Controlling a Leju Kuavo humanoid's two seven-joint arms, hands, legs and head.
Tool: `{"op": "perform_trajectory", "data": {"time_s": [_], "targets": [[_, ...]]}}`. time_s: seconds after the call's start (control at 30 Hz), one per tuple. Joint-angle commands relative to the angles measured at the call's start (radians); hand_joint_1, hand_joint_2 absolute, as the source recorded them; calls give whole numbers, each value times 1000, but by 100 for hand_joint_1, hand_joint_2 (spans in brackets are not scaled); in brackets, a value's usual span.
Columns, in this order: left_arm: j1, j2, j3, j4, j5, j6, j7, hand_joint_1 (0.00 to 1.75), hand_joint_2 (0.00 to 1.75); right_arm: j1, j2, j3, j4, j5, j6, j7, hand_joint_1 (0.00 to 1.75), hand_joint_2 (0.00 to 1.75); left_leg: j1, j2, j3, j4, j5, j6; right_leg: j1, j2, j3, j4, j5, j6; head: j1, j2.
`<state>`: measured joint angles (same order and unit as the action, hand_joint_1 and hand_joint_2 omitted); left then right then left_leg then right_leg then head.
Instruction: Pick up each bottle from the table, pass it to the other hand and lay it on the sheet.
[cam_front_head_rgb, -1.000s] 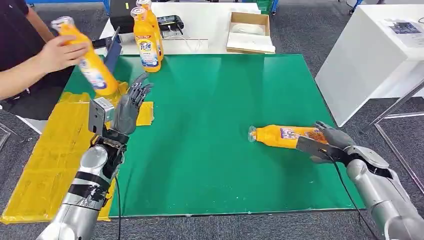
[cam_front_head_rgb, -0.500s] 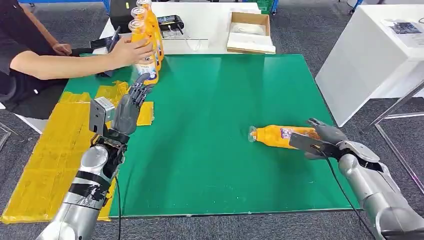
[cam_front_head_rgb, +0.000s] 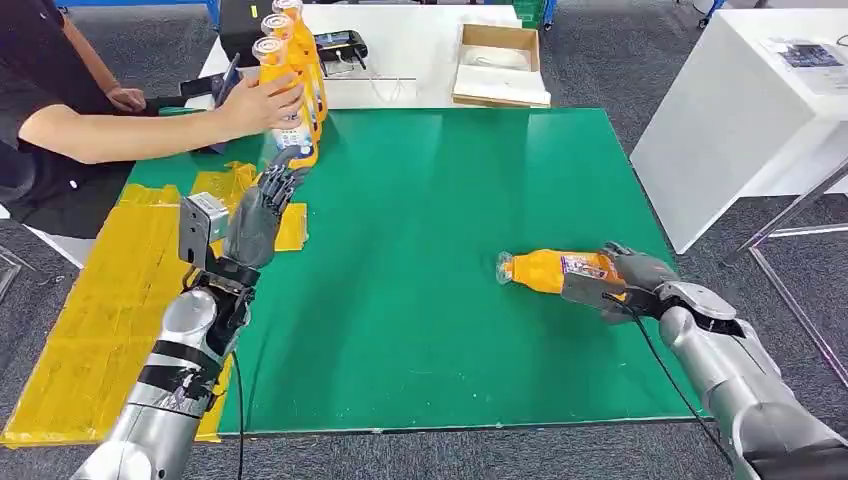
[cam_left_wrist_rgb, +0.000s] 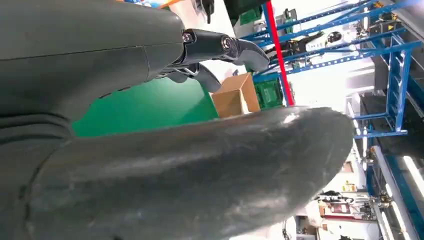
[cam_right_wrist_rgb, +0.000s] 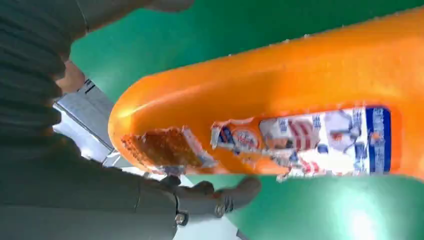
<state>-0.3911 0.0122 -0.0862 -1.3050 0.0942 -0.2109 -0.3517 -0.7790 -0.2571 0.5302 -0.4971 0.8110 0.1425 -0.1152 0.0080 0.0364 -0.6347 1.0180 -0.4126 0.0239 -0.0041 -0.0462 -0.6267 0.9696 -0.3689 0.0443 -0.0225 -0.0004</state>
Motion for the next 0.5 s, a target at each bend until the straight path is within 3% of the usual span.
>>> {"op": "perform_trajectory", "data": {"time_s": [0.03,0.07,0.1,0.5], "targets": [[-72,1,-46,113,4,-7,-1,0,0,-9,37,97,172,17,58,3,56,175,1,-4,5,-1,-1,-1,0,1,5,-1,-2,-1,0,0],[-75,-1,-50,118,5,-6,-1,0,0,10,43,108,178,25,56,2,166,175,1,-4,4,-1,-1,-1,0,0,5,-1,-1,-1,0,0],[-78,-3,-52,120,5,-5,-1,0,0,23,49,111,180,27,50,3,175,175,1,-6,8,-2,-1,-1,0,0,8,-2,-2,-2,0,0],[-125,-11,-77,160,13,0,-3,0,0,64,62,144,205,50,77,23,175,175,2,-2,10,-1,-1,-1,1,2,9,-2,-1,-2,-2,0]]}}
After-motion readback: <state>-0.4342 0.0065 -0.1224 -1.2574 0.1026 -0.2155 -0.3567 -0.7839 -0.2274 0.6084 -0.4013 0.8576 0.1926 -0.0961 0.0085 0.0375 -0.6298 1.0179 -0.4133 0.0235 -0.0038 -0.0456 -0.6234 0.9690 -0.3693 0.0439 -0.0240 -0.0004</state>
